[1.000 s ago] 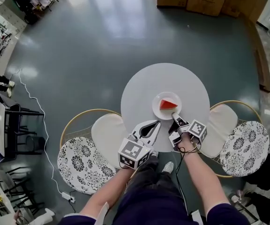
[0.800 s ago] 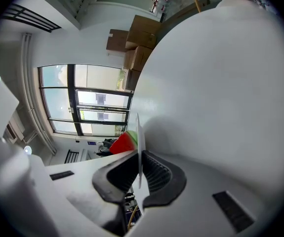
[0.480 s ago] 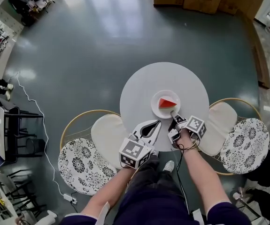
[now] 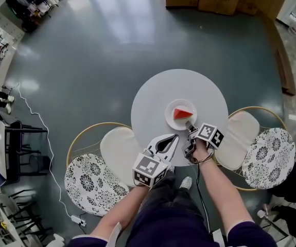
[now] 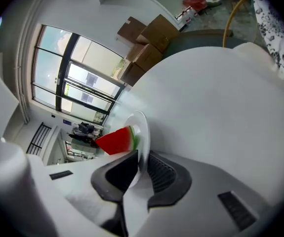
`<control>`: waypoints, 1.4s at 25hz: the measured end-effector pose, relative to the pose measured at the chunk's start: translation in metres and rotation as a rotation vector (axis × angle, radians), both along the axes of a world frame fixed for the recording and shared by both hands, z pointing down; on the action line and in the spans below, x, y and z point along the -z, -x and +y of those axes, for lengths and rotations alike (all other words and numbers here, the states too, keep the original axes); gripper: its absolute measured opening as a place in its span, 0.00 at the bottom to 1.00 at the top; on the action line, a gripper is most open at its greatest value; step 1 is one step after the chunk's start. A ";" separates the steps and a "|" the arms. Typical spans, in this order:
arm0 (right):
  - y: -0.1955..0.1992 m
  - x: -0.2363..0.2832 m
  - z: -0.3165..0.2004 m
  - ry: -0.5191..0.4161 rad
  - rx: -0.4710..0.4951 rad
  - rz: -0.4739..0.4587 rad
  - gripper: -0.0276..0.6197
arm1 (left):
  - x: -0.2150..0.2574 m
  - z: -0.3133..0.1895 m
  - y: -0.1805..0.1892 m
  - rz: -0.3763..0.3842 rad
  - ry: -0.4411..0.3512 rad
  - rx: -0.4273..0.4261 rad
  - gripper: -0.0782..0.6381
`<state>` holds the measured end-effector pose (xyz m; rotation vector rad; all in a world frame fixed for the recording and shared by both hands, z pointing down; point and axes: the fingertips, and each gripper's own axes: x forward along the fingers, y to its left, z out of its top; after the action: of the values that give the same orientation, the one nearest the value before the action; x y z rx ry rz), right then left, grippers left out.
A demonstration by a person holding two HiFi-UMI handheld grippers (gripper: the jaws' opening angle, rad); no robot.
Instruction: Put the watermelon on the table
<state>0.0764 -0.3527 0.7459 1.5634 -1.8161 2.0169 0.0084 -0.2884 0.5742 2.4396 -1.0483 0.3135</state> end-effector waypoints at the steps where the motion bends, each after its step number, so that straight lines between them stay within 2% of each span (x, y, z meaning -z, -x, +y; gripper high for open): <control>1: 0.000 -0.001 0.001 0.008 0.010 0.027 0.10 | 0.000 0.000 0.000 0.000 0.001 0.000 0.12; 8: -0.008 -0.003 0.001 0.014 0.098 0.273 0.17 | 0.000 0.001 0.002 0.004 0.003 0.001 0.12; 14: -0.014 -0.003 0.002 0.005 0.208 0.435 0.21 | -0.001 0.002 -0.002 0.007 0.001 -0.002 0.11; 19: -0.024 0.010 0.002 -0.060 0.251 0.505 0.22 | 0.006 0.003 -0.005 0.014 -0.012 -0.007 0.11; 21: -0.026 0.028 -0.002 -0.140 0.273 0.523 0.22 | 0.011 0.001 -0.006 0.017 -0.022 -0.007 0.11; 25: -0.023 0.085 -0.007 -0.401 0.348 0.550 0.20 | 0.026 0.000 -0.011 0.018 -0.047 -0.014 0.11; 28: -0.024 0.130 -0.004 -0.569 0.369 0.599 0.07 | 0.039 0.003 -0.016 0.020 -0.074 -0.023 0.12; 32: -0.020 0.187 0.006 -0.759 0.399 0.618 0.05 | 0.060 0.007 -0.021 0.003 -0.127 -0.037 0.11; 35: -0.019 0.221 0.019 -0.862 0.422 0.652 0.05 | 0.077 0.014 -0.023 -0.004 -0.168 -0.048 0.12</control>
<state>0.0953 -0.3336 0.5251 1.4783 -2.4874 0.4356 0.0313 -0.2741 0.4968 2.6174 -1.0573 0.2557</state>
